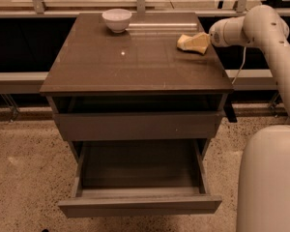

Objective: Place sponge into middle drawer

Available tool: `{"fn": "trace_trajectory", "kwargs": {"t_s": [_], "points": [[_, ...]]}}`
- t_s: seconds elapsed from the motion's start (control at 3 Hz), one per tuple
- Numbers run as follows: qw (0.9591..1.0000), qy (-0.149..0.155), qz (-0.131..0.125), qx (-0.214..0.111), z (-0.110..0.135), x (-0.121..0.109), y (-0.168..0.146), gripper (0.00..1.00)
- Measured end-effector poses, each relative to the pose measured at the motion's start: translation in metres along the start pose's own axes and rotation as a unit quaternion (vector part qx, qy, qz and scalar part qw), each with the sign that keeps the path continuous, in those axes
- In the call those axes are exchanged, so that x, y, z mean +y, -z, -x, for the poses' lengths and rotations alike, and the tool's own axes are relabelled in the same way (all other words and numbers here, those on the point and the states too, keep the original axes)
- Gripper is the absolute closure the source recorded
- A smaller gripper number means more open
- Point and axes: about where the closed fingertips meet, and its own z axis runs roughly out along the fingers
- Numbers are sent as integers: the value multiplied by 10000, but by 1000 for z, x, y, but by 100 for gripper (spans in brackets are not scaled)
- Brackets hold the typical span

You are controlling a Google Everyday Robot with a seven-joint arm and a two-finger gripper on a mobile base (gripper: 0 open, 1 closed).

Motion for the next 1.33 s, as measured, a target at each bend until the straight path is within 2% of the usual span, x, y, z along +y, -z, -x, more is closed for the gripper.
{"fn": "trace_trajectory", "kwargs": {"t_s": [0.33, 0.67, 1.0, 1.33], "points": [[9994, -296, 95, 128, -19, 2, -9, 19], [9985, -484, 206, 180, -31, 5, -15, 48], [9981, -517, 307, 92, -31, 7, -16, 73], [9987, -329, 336, -194, -11, 8, -4, 95]]}}
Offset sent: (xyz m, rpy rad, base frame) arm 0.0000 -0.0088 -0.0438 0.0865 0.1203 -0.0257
